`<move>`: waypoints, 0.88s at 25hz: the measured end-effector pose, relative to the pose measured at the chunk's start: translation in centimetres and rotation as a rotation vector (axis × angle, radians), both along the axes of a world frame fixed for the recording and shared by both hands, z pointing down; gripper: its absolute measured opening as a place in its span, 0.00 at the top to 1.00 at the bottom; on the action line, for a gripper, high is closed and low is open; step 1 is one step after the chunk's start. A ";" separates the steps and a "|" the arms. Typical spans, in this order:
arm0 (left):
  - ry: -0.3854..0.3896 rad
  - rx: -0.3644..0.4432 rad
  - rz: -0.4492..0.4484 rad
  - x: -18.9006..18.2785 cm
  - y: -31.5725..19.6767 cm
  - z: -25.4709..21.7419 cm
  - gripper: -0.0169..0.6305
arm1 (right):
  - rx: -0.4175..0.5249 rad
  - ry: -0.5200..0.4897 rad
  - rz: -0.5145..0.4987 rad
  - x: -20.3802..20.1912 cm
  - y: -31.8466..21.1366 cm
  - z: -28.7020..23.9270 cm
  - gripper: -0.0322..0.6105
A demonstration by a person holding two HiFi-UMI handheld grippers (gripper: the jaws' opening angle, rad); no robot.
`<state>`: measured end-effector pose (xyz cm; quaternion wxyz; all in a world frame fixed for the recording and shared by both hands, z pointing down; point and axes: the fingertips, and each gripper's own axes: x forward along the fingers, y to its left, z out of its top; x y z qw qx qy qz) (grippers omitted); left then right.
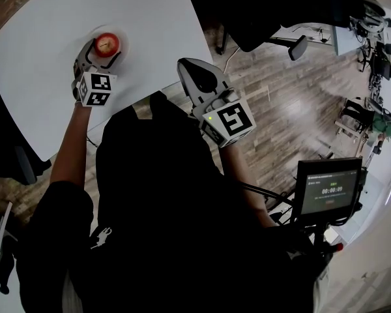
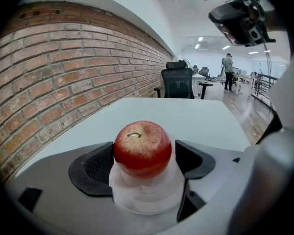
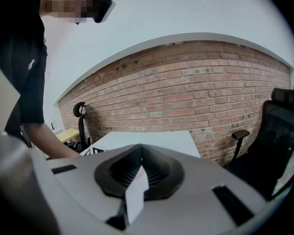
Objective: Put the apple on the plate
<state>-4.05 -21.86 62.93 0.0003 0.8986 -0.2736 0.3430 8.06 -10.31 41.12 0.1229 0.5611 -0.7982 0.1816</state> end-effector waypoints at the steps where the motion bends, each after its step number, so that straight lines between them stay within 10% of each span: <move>1: -0.001 -0.001 -0.001 0.0 0.1 0.0 0.38 | -0.001 -0.001 0.000 0.1 0.1 0.0 0.95; 22: 0.053 0.014 -0.160 -4.1 1.4 -5.6 0.33 | 0.093 -0.068 -0.116 -3.1 -1.1 -1.8 0.95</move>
